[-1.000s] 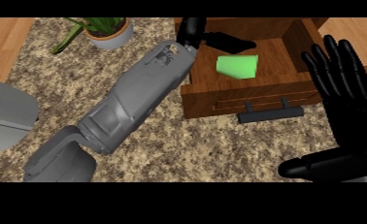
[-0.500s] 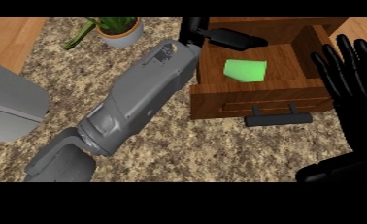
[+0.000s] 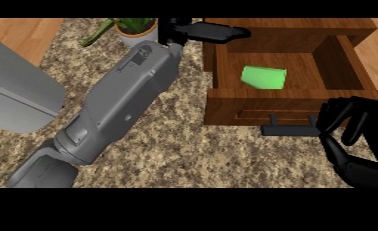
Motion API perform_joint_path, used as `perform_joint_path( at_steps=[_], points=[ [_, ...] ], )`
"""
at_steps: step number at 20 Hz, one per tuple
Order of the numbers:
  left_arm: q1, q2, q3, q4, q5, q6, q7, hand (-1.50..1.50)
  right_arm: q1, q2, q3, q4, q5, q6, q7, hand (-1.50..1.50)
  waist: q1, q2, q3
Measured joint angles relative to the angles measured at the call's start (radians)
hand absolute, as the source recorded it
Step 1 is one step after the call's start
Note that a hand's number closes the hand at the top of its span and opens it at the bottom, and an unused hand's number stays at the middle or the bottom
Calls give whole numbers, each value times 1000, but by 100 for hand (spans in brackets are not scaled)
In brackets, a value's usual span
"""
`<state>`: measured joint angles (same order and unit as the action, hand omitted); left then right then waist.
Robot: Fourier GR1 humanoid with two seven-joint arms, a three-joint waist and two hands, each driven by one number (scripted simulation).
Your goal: Pick up the cup, place it into the drawer and close the drawer
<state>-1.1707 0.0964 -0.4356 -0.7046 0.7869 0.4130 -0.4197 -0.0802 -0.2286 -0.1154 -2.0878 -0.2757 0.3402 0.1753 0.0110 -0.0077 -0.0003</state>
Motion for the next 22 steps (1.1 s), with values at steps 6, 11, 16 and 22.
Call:
perform_joint_path(
  at_steps=[6, 11, 16, 22],
  points=[
    [192, 116, 16, -218, 9, 16, 55, -150, 48, -47, 20, -17, 98, 52, -19, 150, 15, -3, 0],
    [394, 222, 31, -424, 14, 1, 81, -150, 35, -44, 61, 16, 202, 41, -12, 150, 19, -1, 0],
    [569, 332, 74, -604, 33, -44, 122, -150, 24, -43, 104, 83, 336, 28, -60, 150, 15, 2, 0],
    [723, 391, 108, -701, 50, -114, 101, -150, 0, -111, 210, 165, 610, 15, -182, 150, 22, 6, 0]
  ],
)
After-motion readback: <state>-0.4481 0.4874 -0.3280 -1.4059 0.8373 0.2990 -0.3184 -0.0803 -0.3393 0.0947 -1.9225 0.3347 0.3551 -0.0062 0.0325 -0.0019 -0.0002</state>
